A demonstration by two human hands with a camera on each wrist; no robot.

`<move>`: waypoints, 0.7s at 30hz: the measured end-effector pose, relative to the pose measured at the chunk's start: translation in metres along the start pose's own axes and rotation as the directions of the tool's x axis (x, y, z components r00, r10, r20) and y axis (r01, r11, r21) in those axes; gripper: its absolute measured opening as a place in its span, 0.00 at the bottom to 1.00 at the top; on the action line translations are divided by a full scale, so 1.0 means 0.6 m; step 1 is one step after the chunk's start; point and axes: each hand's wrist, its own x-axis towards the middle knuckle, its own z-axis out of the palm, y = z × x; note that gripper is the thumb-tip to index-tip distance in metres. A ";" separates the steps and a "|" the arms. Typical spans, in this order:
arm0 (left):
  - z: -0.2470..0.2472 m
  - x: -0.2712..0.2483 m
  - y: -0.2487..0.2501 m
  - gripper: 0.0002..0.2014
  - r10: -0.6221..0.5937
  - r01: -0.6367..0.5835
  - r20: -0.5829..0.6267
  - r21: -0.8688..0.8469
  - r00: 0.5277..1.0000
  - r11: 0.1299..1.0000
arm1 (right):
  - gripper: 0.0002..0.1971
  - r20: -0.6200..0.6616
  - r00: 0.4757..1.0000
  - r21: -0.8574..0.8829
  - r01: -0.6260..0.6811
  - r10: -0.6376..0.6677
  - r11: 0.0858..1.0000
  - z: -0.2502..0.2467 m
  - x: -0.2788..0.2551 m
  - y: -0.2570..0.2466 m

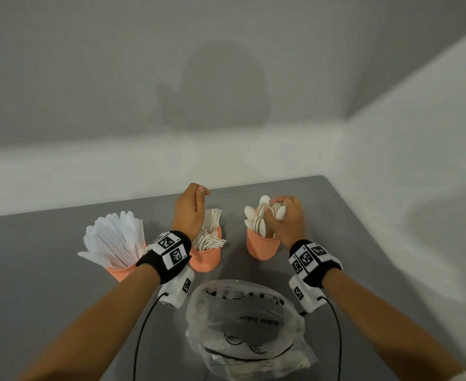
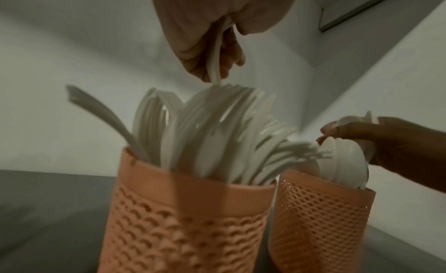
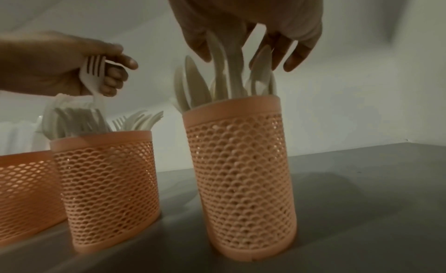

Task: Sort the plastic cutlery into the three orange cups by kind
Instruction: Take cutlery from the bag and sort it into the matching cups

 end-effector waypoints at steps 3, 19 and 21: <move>-0.003 -0.002 -0.009 0.15 0.075 -0.076 0.012 0.094 0.997 0.993 | 0.18 0.010 1.000 0.024 0.021 -0.022 0.999 -0.001 0.001 -0.005; -0.015 -0.038 -0.013 0.28 -0.312 -0.050 0.424 0.654 0.850 0.755 | 0.52 0.526 0.845 -0.567 0.430 -0.093 0.702 0.022 -0.018 -0.014; -0.012 -0.042 -0.015 0.30 -0.303 -0.045 0.438 0.625 0.847 0.779 | 0.44 0.528 0.847 -0.567 0.405 -0.061 0.717 0.024 -0.024 -0.015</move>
